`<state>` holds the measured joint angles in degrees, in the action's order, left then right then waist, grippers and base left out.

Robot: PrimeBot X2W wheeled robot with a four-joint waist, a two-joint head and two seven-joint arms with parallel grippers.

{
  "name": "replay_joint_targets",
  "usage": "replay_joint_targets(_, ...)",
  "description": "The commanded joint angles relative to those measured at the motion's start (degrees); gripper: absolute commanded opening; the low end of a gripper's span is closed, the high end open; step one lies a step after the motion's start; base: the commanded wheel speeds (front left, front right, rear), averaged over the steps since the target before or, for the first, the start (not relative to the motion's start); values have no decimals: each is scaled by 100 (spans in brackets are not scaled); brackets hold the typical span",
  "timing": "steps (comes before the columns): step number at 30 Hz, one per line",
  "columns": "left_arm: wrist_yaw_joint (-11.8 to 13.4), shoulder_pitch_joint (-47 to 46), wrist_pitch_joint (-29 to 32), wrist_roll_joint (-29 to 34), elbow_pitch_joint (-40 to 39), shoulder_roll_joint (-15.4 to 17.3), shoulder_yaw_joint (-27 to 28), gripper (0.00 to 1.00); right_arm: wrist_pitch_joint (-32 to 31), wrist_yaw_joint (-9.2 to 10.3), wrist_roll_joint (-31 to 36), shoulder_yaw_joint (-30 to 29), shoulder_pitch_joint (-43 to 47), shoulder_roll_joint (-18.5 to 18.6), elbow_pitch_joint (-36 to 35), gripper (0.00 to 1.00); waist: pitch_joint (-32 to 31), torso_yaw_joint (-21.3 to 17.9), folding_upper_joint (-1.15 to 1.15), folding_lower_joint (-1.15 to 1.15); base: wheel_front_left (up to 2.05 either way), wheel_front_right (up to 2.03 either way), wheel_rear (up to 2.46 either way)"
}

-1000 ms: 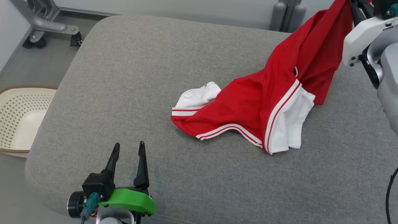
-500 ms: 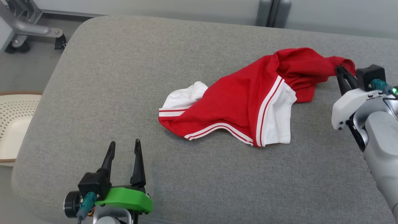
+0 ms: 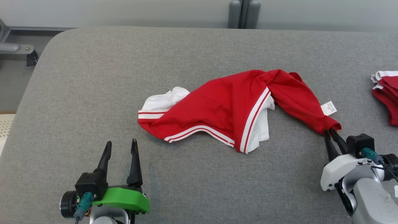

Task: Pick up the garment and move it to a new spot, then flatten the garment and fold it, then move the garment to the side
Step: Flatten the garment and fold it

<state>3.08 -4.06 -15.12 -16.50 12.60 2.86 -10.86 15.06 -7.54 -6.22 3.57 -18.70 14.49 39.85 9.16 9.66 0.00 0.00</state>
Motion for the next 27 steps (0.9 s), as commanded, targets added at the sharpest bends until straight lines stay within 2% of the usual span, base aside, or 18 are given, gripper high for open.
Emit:
replay_joint_targets(1, -16, 59, -2, 60, 8, 9, 34, 100, 13, 11, 23, -38, 122, -14, -82, 100, -51, -64, 0, 0, 0, 0, 0)
replay_joint_targets(4, -37, 86, -2, 81, 32, 9, 25, 100, 14, 11, -24, -192, 257, 12, -270, 100, -100, -81, 0, 0, 0, 0, 0)
replay_joint_targets(9, -61, 135, -2, 84, 74, 9, -3, 100, 14, 10, -49, -425, 493, -83, -1005, 100, -198, -23, 0, 0, 0, 0, 0)
replay_joint_targets(15, -64, 153, -2, 84, 87, 8, -52, 100, -255, 11, -266, 276, 616, -274, -1422, 100, -227, 169, 0, 0, 0, 0, 0)
replay_joint_targets(19, -63, 145, -2, 48, 79, 7, -72, 100, -457, 10, -410, 767, 449, -285, -1214, 100, -182, 302, 0, 0, 0, 0, 0)
replay_joint_targets(27, -17, 47, -2, 0, 58, 7, -120, 100, -880, 11, -243, 1328, -218, -345, -201, 100, -80, 501, 0, 0, 0, 0, 0)
